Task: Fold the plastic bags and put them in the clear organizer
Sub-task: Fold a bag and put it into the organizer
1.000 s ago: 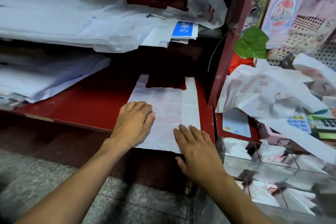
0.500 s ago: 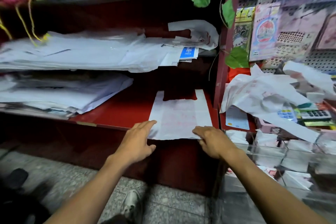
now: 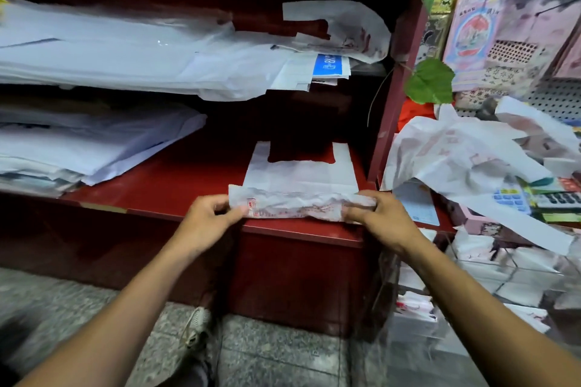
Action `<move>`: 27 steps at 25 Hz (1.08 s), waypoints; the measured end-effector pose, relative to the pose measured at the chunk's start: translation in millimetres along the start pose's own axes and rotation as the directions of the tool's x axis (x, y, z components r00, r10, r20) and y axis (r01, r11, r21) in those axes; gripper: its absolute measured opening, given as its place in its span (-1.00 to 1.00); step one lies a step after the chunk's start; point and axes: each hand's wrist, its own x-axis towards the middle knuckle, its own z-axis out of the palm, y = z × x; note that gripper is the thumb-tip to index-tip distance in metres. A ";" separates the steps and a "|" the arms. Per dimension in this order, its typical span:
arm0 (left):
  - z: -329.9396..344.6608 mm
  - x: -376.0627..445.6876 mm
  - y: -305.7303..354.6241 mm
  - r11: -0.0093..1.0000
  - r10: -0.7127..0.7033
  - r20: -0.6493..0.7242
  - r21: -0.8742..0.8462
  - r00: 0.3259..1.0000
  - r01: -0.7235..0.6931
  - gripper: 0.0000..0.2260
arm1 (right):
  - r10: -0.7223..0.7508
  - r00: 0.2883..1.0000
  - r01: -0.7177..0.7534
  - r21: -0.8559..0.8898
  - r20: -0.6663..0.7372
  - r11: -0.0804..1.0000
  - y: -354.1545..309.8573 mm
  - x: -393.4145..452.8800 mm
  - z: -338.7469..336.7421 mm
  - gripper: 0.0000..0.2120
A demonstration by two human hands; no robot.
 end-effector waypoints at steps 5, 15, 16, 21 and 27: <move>7.8 11.7 -13.3 0.997 -0.079 -0.123 -0.006 0.989 0.078 -0.71 | 0.102 0.986 -0.096 0.050 -0.129 0.994 7.9 15.0 7.0 -0.85; 16.5 7.7 3.3 0.953 -0.143 -0.217 0.232 0.966 0.193 -0.74 | 0.028 0.974 -0.103 -0.324 -0.226 0.940 2.8 15.5 22.3 -0.74; 16.9 7.3 3.4 0.957 -0.148 -0.226 0.212 0.963 0.197 -0.76 | 0.046 0.974 -0.111 -0.287 -0.222 0.951 1.7 16.3 20.7 -0.72; 11.6 4.3 3.5 0.969 -0.136 -0.206 0.176 0.969 0.173 -0.87 | 0.051 0.974 -0.114 -0.283 -0.221 0.952 4.5 15.6 14.3 -0.86; 14.8 4.9 6.4 0.955 -0.125 -0.223 0.239 0.967 0.179 -0.80 | 0.022 0.978 -0.100 -0.376 -0.207 0.921 5.3 19.2 16.5 -0.87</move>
